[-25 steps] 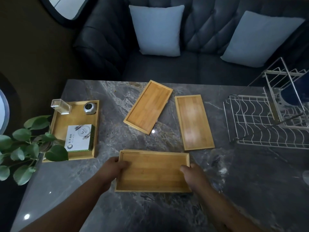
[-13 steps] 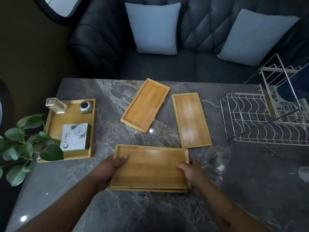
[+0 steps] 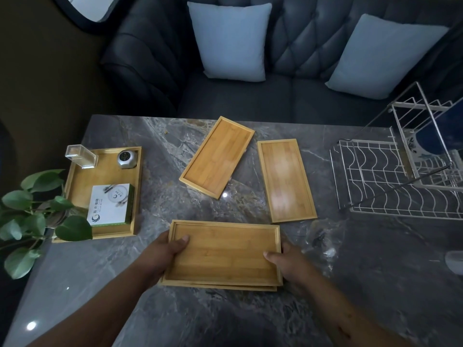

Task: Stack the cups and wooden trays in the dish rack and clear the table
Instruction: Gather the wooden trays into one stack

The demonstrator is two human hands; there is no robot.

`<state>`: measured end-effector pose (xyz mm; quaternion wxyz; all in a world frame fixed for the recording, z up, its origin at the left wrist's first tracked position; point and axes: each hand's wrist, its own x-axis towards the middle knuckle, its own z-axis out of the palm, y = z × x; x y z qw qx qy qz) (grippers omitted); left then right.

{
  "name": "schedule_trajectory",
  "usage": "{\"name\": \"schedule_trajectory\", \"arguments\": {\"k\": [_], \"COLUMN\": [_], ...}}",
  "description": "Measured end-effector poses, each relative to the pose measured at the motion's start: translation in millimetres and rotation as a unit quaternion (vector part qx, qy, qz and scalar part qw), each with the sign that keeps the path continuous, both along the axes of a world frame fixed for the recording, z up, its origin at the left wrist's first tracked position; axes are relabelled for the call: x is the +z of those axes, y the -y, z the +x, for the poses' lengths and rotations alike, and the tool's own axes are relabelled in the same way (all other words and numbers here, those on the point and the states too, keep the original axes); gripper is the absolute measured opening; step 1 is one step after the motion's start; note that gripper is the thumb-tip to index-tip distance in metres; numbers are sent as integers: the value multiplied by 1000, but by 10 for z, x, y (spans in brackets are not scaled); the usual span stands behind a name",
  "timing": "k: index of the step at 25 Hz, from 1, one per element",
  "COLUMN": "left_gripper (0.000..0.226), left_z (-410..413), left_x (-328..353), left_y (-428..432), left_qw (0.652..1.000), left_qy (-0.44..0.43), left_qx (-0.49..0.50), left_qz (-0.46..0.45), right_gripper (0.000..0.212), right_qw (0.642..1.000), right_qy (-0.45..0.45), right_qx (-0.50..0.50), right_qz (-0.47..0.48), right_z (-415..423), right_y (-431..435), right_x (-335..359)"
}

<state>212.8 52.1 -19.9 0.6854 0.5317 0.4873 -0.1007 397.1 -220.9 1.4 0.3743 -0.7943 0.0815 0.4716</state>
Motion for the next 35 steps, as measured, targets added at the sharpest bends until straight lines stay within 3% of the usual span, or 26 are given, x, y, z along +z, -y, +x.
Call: {"name": "schedule_trajectory", "arguments": {"k": [6,11,21,26,35], "left_gripper": [50,62,67,48,56], "left_z": [154,277,342,292,274], "left_x": [6,-4,12,102,146], "left_y": [96,97,137,130,84], "left_qw": [989,963,937,955,958], "left_qy": [-34,-117,-186,-156,-161], "left_qx": [-14,-58,-107,-86,-67], "left_qz": [143,234,277,239,227], "right_gripper": [45,58,51,35,43], "right_qw": [984,989,992,994,993], "right_qy": [113,90,58,33,48], "right_qx": [66,10,-12,-45,-14], "right_qz": [-123,-119,-112,-94,-105], "right_z": [-82,-148,-221,-208,-153], "right_y": [-187,-318,-367,-295,-297], "right_x": [52,55,120,131,151]}}
